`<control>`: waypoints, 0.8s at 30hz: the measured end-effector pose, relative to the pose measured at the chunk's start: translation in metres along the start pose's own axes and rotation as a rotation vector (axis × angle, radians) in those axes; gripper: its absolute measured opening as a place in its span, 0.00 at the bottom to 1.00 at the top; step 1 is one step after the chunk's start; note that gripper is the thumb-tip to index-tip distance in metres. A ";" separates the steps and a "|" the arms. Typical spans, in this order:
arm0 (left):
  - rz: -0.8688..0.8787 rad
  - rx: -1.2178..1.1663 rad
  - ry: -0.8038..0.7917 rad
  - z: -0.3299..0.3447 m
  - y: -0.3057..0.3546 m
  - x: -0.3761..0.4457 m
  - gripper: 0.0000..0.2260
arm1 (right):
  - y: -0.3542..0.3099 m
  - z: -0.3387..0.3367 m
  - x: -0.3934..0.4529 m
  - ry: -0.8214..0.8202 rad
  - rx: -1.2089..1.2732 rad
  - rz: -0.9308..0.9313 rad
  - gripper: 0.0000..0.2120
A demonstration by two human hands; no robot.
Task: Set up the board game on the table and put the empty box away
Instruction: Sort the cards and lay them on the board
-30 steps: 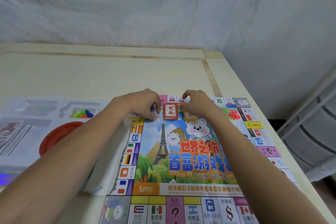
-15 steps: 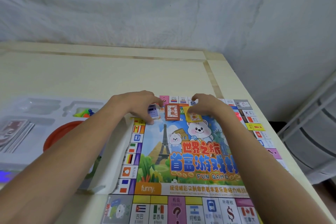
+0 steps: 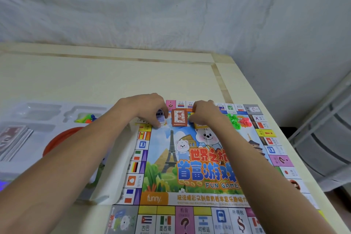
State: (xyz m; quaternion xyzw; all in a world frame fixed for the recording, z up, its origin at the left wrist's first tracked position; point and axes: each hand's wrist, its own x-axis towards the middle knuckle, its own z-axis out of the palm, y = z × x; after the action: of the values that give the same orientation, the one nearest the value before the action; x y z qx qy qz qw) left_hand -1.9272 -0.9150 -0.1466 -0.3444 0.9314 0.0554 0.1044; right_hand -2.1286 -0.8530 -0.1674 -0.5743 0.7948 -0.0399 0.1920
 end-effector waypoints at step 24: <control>0.060 -0.107 0.039 0.001 0.002 0.005 0.23 | 0.010 0.009 0.000 0.156 0.096 -0.075 0.18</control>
State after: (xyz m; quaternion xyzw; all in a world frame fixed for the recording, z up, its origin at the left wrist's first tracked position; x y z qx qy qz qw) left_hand -1.9317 -0.9168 -0.1487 -0.3227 0.9388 0.1012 0.0658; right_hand -2.1342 -0.8479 -0.1787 -0.5889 0.7825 -0.1296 0.1553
